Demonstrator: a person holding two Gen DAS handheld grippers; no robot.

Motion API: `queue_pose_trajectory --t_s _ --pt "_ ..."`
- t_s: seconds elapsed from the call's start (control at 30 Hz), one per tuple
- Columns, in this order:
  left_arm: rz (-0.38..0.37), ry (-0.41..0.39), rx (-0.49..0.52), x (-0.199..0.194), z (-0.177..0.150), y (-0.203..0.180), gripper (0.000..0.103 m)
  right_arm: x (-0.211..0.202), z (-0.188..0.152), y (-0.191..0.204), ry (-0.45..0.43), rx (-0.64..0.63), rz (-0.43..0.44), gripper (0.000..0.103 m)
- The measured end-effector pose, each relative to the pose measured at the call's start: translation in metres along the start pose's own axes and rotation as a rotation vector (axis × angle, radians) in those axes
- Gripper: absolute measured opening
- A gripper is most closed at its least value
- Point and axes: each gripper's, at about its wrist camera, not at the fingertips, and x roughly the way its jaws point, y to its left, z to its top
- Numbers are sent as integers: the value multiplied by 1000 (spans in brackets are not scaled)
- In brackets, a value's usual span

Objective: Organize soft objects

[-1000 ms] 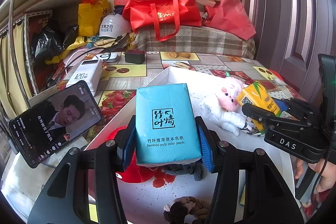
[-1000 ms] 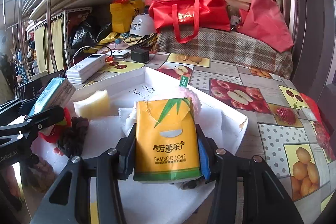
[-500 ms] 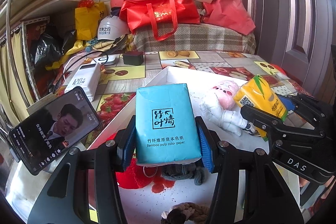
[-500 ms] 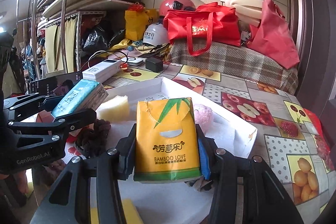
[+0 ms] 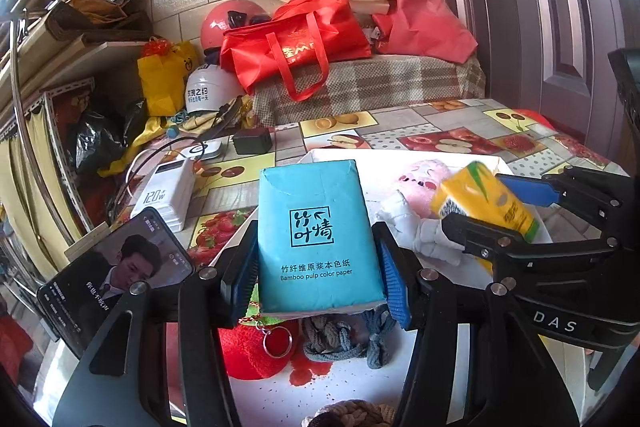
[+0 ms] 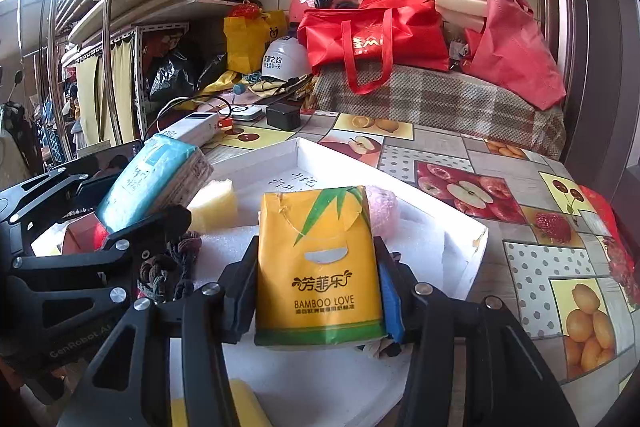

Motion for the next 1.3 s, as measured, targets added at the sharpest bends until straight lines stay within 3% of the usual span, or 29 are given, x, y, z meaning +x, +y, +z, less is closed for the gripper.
queue_pose_trajectory --t_s 0.07,0.1,0.13,0.67,0.73,0.93,1.3 --pt "28 -12 -53 -2 -1 10 82 -1 0 -4 -8 20 -18 77" --pt "30 -10 -83 -2 -1 15 88 -2 -1 -8 -10 42 -24 81" --pt "27 -4 -103 0 -2 19 103 -2 -1 -12 -12 62 -25 86" --pt "81 -59 -88 -13 -3 13 103 -15 -2 -13 -79 77 -63 91" --pt "81 -79 -107 -17 -4 18 103 -18 -3 -16 -95 93 -79 103" --pt "117 -116 -164 -27 -6 27 103 -42 -6 -16 -211 104 -85 103" --pt "83 -124 -181 -50 -17 17 103 -83 -31 -28 -217 150 -82 103"
